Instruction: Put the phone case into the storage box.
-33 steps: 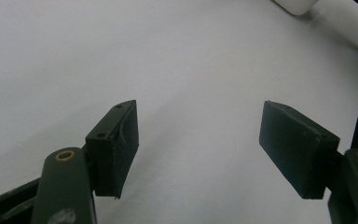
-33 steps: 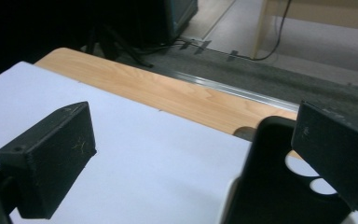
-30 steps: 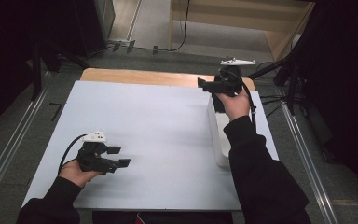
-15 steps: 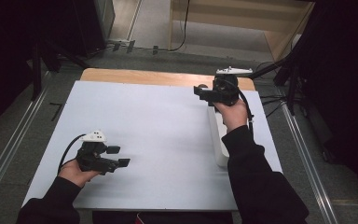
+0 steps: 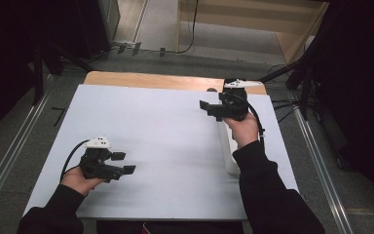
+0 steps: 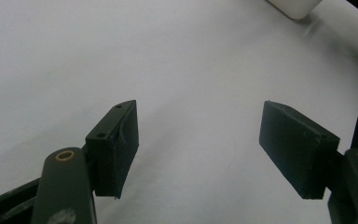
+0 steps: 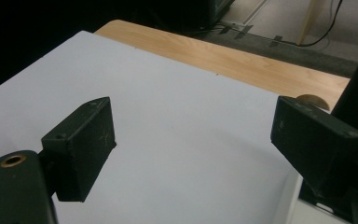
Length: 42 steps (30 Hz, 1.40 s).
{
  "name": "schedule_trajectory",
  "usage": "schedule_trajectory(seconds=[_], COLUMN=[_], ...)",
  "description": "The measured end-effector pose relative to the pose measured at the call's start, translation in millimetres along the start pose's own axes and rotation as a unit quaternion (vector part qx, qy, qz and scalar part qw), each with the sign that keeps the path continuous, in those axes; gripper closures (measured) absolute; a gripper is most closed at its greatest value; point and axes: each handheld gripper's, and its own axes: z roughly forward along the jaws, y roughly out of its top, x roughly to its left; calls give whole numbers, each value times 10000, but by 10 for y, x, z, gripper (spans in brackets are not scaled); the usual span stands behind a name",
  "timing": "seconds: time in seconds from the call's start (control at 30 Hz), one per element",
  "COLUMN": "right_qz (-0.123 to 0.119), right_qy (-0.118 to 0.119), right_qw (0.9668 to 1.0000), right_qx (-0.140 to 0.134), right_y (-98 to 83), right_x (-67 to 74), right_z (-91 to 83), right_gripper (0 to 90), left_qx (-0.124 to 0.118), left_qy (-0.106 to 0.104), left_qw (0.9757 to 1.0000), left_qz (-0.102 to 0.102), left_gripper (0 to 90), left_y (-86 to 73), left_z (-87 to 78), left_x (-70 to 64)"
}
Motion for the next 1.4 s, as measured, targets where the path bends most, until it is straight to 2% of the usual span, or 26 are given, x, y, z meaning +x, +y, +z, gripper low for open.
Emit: schedule_trajectory(seconds=[0.4,0.8,0.97,1.17,1.4], right_qz=[-76,-148,-278,-226,-352], right_qy=[252,408,536,734,873], right_qw=[9996,9990,9980,9969,9954], right_qx=[96,108,166,188,192], right_y=[-189,-357,-456,-551,-645], right_x=[156,212,270,298,346], right_z=[-60,-138,-162,-208,-268], right_gripper=[135,135,135,135,135], left_qx=[-40,-32,-28,-31,-37], left_qy=[17,-3,-10,-14,-33], left_qw=[10000,10000,10000,10000,10000], left_qz=[-22,-9,-6,-5,-3], left_gripper=[282,281,282,282,282], left_y=[0,4,4,6,9], left_z=[-7,-13,-18,-19,-17], left_x=[5,6,10,10,9])
